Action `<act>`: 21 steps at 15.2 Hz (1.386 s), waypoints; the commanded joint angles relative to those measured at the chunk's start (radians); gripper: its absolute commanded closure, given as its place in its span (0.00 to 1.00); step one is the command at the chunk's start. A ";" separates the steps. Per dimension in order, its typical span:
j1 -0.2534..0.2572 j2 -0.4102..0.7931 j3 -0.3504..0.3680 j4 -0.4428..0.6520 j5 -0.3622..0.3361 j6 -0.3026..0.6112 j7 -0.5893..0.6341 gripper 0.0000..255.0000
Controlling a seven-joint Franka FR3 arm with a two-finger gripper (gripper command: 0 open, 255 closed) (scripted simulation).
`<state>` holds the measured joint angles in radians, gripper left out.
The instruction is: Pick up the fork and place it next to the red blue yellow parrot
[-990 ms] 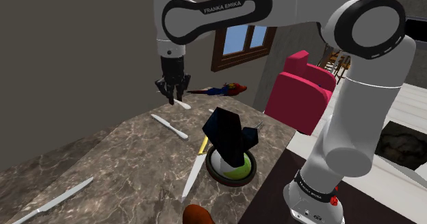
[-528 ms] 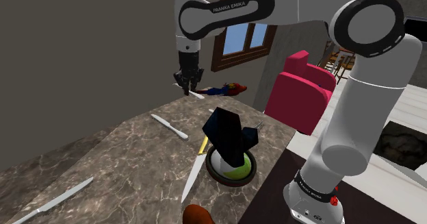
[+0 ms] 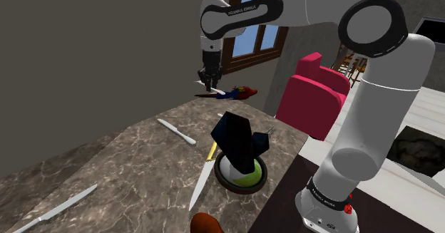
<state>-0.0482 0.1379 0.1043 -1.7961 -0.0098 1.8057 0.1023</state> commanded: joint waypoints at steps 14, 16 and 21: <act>-0.022 0.056 -0.019 -0.094 -0.009 0.150 -0.038 1.00; -0.022 0.067 -0.019 -0.108 -0.010 0.175 -0.038 1.00; -0.022 0.095 -0.020 -0.140 -0.013 0.235 -0.036 1.00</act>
<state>-0.0703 0.2240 0.0843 -1.9333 -0.0219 2.0282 0.0656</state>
